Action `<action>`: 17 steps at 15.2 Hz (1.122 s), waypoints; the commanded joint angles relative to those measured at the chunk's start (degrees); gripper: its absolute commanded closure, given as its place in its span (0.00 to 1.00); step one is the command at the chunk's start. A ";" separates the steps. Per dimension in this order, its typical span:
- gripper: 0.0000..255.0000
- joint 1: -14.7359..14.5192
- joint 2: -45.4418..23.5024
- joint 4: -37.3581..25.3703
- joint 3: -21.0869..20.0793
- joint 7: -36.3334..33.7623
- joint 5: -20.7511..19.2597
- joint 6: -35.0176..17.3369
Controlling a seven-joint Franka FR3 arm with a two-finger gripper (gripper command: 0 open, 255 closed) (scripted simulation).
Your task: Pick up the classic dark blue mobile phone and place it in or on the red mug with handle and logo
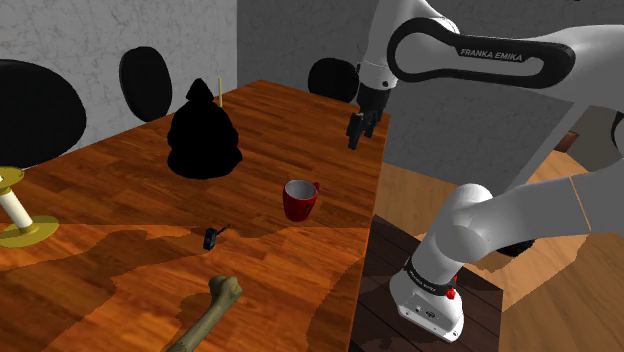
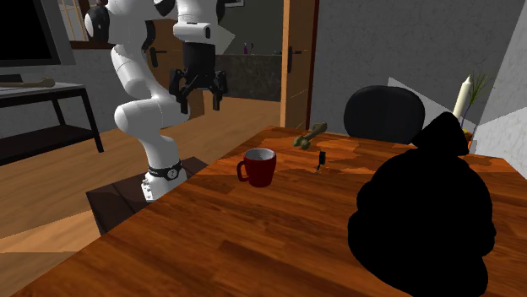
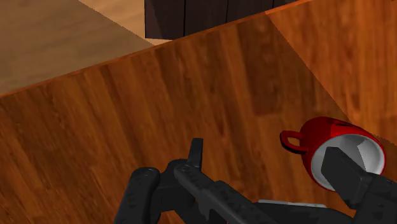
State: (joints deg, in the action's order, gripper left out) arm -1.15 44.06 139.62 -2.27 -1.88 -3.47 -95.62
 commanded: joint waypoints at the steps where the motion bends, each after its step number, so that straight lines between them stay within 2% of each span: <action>1: 0.00 0.00 0.00 0.00 0.00 0.00 0.00 0.00; 9: 0.00 -3.45 -6.32 3.34 -5.95 -9.30 8.55 -10.23; 17: 0.00 -6.59 -16.88 2.18 -12.04 -17.45 15.64 -21.67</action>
State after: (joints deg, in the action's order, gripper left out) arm -7.52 28.89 142.00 -13.76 -18.58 11.43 -115.44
